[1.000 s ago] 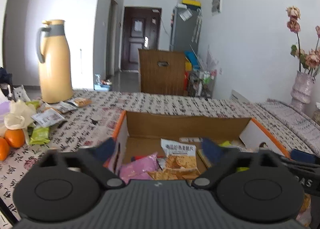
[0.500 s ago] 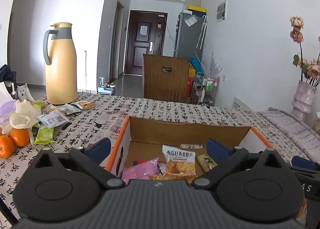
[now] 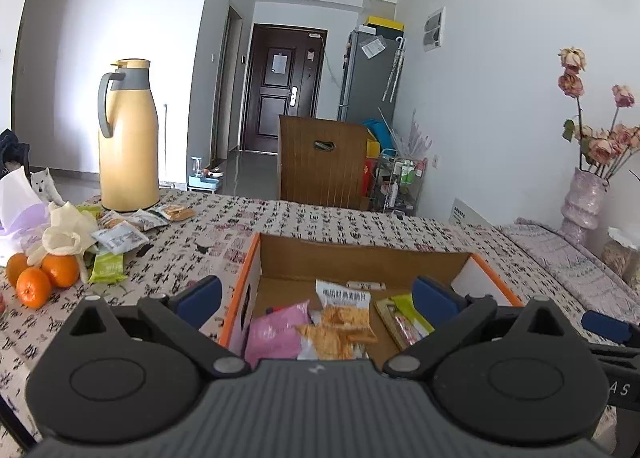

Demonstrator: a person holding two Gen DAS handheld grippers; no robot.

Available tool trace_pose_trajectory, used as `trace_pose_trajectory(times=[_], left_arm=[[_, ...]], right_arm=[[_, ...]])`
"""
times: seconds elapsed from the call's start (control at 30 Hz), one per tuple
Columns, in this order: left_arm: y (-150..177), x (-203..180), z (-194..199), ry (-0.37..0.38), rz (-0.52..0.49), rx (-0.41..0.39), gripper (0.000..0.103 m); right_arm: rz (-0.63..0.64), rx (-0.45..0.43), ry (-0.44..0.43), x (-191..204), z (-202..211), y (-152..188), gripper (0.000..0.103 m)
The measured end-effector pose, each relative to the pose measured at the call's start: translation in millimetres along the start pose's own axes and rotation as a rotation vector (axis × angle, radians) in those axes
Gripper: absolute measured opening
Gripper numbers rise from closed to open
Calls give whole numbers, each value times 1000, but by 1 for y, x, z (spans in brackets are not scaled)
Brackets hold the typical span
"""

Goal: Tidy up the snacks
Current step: 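Open the right gripper over the box to drop the cookie packet, then withdraw, then grasp a white crisp packet from the pile with the right gripper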

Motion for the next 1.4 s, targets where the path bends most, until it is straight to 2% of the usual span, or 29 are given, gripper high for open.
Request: trace_pose_trajectory(times=[0.3,0.53,0.77,0.87,1.03,1.33,1.4], left_arm=[[31,6,32,21,-20,21,103],[63,10,41,29,-57,87,103],[89,24,44,22,-62,150,103],[93,30,43,14,-57,163,103],[95,32,43,11,-51,173,103],[93,32,45,10,-48,173,103],[93,32,46,8,-48,172,103]], right_arm=[[4,63,16,-9,41,36,103],[-21,150,54,-20,55,67,103],[-11,212,99,-30,59,82,103],[-7,234,117,-35,57,82,103],[47,262,98,-38,50,79,103],[74,202,139,-45,34,53,101],[63,207,153,-49,24,50,97]])
Point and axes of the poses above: each gripper's, at about its wrist camera, not at the fingertips, and z roughly against the way its jaws point, x to its left, y to its underside, the point moved 1 cm from there along -z, roughly the way its jaws point, and after that the axes turned 4 degrees about -y, right-handed, at the moved point
